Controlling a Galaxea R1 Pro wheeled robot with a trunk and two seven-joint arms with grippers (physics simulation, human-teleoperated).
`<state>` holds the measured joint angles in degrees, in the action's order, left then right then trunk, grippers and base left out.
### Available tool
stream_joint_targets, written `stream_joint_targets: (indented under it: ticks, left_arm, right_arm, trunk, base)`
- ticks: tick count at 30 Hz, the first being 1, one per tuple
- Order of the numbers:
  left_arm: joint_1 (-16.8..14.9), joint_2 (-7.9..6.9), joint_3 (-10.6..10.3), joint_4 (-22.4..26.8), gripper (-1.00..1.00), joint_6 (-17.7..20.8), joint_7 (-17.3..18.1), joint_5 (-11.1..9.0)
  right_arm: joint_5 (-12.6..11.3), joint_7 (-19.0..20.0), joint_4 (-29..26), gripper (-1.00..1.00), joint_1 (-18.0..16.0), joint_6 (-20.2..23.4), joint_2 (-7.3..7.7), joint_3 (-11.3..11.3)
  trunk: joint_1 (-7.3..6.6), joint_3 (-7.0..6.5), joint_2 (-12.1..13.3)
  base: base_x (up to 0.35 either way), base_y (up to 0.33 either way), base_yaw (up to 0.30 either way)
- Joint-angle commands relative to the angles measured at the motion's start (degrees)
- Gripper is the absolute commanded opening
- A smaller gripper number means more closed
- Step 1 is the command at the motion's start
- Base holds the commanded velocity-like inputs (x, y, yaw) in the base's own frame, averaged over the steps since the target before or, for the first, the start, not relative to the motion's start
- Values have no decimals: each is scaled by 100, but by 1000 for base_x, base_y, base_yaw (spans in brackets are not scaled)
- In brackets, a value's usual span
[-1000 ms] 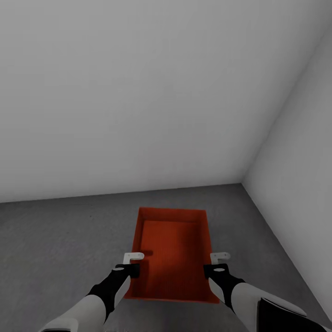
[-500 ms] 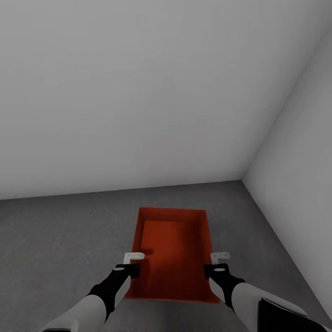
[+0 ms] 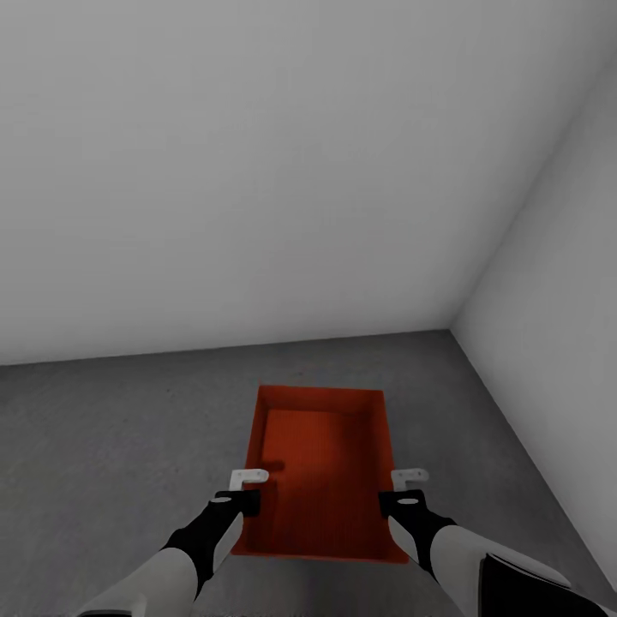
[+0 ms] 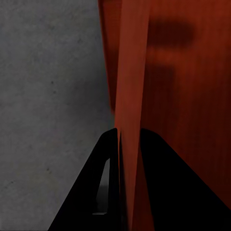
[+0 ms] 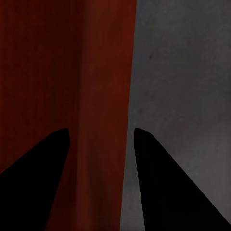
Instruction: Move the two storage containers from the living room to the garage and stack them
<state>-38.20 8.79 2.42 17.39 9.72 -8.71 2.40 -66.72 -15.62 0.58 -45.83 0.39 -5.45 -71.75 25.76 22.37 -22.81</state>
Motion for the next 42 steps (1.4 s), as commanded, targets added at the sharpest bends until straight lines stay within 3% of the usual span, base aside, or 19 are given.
stream_joint_targets:
  ticks: [1,28,42]
  left_arm:
    - [-3,-27,119,10,-100,39,-8,41]
    - [-3,-27,124,10,-100,42,-13,41]
    - [-3,-27,136,10,-100,41,1,41]
  right_arm:
    - [1,-20,39,-100,-5,4,9,-67]
    - [5,-20,39,-100,-5,-3,9,-67]
    - [2,-20,39,-100,-5,2,9,-67]
  trunk:
    - [3,18,-11]
    - [3,58,-11]
    - [3,58,-11]
  base:
    - [0,0,0]
    - [3,0,0]
    - [277,0,0]
